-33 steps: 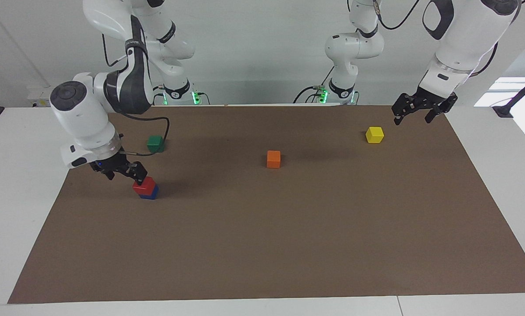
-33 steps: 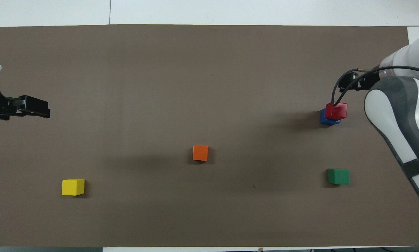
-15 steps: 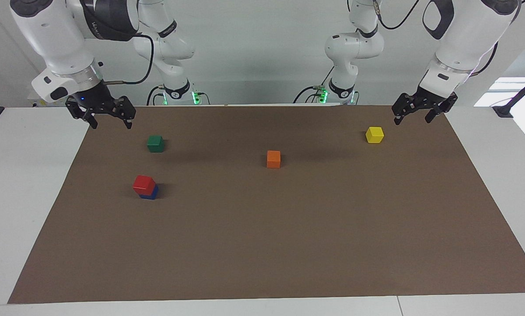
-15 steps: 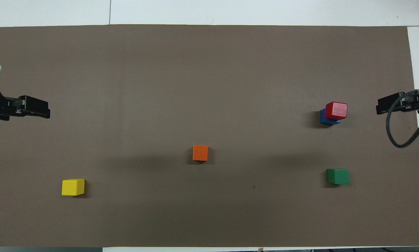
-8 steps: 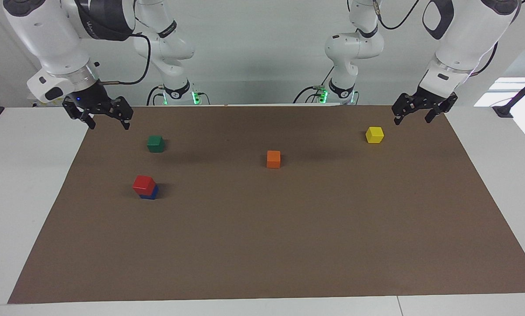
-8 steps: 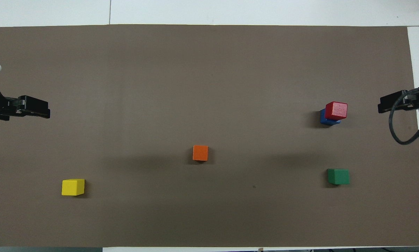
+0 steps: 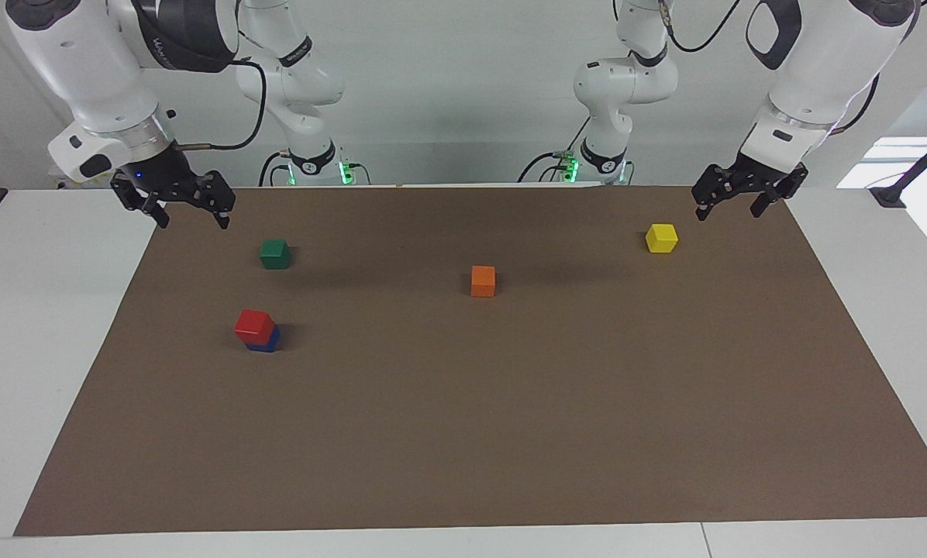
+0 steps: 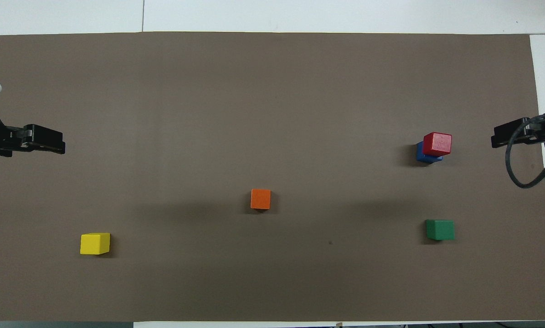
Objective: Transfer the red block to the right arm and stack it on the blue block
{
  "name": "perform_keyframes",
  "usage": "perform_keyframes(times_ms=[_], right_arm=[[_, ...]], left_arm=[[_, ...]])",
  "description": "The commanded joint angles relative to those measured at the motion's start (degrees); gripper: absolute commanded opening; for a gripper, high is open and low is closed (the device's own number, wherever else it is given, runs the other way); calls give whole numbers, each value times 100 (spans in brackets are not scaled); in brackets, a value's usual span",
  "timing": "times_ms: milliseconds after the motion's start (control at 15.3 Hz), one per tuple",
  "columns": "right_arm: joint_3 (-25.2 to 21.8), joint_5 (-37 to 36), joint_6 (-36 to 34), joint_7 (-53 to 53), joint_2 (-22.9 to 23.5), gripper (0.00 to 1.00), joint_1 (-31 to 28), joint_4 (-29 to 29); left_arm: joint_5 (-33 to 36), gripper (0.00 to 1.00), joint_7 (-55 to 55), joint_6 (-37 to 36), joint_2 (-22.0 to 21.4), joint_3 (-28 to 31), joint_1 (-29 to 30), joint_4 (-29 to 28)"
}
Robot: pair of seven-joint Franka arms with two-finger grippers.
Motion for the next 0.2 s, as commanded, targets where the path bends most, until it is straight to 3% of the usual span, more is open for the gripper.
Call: perform_keyframes(times_ms=[0,130], right_arm=[[48,157,-141,65,50,100,-101,105],[48,157,-141,47,50,100,-84,105]], left_arm=[[-71,100,-54,36,-148,19,13,-162],[-71,100,-54,44,-148,19,13,-162]])
